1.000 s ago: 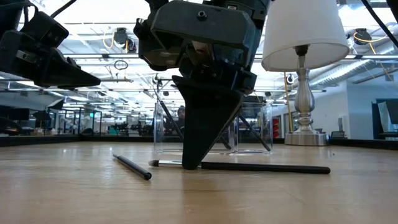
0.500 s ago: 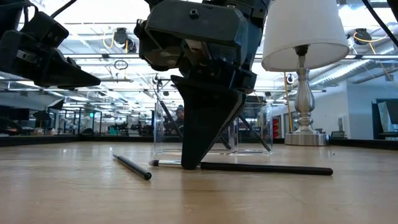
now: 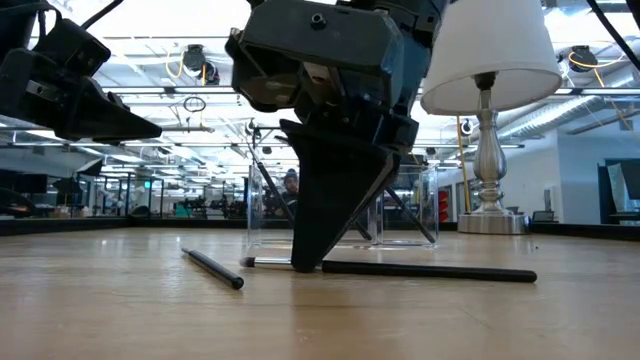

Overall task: Pick & Place Makeup Supplies
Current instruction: Put the makeup brush into the transparent organizer

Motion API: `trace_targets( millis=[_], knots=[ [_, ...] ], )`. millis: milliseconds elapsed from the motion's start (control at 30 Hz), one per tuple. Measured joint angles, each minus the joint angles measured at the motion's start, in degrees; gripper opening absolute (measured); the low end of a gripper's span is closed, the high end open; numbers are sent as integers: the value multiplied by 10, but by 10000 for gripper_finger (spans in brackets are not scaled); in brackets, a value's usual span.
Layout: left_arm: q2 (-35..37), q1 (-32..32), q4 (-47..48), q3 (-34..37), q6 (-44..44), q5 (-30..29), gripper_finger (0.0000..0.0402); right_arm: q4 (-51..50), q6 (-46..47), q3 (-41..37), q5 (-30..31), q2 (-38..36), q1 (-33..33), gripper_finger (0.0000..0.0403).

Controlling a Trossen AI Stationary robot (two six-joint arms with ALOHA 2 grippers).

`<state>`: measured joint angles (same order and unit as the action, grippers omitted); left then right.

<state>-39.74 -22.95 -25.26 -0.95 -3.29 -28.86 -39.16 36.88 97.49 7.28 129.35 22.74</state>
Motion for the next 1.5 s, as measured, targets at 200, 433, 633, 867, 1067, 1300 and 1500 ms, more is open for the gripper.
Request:
trace_targets(
  millis=[200, 433, 633, 867, 1067, 1300, 1500],
  knots=[
    [0, 0, 0, 0, 0, 0, 51, 2, 0, -1, 3, -24, -2, 1],
    [0, 0, 0, 0, 0, 0, 51, 10, 4, -1, 16, -26, -1, 3],
    [0, 0, 0, 0, 0, 0, 51, 11, 4, -1, 17, -26, -2, 3],
    [0, 0, 0, 0, 0, 0, 51, 13, -5, -1, 6, -26, -2, 2],
    [0, 0, 0, 0, 0, 0, 51, 12, -16, 0, -11, -27, -2, 14],
    [0, 0, 0, 0, 0, 0, 51, 10, -14, -1, -16, -26, -7, 81],
    [0, 0, 0, 0, 0, 0, 51, -2, -11, 0, -35, -26, -14, 122]
  ],
)
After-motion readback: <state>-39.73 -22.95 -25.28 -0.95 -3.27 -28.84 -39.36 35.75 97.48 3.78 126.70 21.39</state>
